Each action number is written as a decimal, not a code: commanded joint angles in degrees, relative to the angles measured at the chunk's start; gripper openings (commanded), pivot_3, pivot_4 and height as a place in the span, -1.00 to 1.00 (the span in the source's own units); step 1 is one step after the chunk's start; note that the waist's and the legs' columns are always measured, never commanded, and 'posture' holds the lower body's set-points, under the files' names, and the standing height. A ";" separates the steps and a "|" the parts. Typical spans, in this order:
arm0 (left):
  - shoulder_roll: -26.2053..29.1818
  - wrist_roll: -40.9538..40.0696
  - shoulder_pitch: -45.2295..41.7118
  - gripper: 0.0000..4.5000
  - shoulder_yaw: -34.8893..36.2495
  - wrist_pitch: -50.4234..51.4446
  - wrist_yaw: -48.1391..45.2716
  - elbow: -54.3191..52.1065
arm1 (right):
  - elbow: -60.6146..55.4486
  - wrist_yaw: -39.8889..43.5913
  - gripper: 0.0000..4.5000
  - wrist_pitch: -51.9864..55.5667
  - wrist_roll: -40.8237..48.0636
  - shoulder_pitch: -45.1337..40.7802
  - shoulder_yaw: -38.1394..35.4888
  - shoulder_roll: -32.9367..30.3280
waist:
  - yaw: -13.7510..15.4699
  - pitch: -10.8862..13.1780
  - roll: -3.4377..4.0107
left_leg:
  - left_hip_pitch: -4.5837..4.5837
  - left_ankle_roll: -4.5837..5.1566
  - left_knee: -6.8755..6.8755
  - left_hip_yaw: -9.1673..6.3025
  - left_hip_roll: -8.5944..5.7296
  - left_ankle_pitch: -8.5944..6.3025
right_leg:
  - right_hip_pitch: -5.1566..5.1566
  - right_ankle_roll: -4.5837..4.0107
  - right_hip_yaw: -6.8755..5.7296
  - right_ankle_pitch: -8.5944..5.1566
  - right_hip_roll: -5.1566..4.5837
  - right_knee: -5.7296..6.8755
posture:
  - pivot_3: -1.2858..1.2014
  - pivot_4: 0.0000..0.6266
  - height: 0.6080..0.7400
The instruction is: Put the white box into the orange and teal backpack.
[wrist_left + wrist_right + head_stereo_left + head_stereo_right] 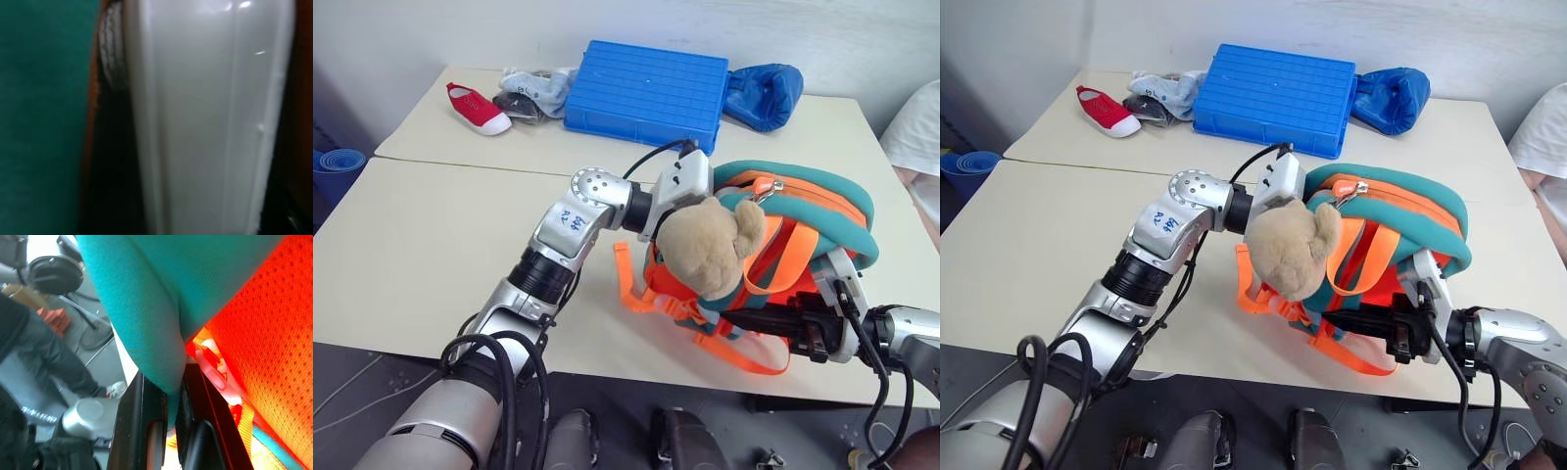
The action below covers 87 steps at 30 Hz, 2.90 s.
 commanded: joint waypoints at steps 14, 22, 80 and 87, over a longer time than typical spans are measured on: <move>21.48 -7.22 0.39 0.72 11.94 -12.93 -27.17 8.60 | -1.95 -6.33 -1.00 -3.05 -1.86 -3.80 0.81 5.54 | 0.01 0.00 0.06 | -0.12 -0.08 0.13 0.00 0.00 0.05 | -0.12 -0.05 -0.05 -0.03 -0.02 0.32 | 0.03 -0.52 1.00; 20.11 -20.83 10.00 0.72 19.60 -5.65 -18.29 -14.04 | -1.24 -5.80 -1.00 -3.78 -3.20 -3.42 1.35 5.87 | -0.10 0.00 0.06 | -0.16 0.02 0.19 -0.03 -0.01 -0.01 | -0.06 -0.02 -0.04 -0.01 -0.10 0.35 | 0.03 -0.52 1.00; 18.84 -5.49 24.64 -0.87 9.27 -5.47 -7.37 -0.06 | -8.01 -12.59 -1.00 -20.07 -10.69 18.66 -1.90 18.31 | 0.07 -0.09 0.16 | 0.14 0.09 0.20 0.02 -0.01 -0.05 | 0.04 -0.03 0.10 -0.02 -0.08 0.38 | 0.03 -0.52 1.00; 18.33 -8.07 29.40 -0.49 15.77 -18.11 -8.44 0.10 | -4.91 -6.34 -0.73 -28.83 -25.55 15.50 3.65 13.84 | -0.34 -0.11 0.20 | 0.19 0.13 0.19 0.08 -0.03 -0.08 | 0.03 -0.03 0.10 -0.02 -0.09 0.42 | 0.03 -0.52 1.00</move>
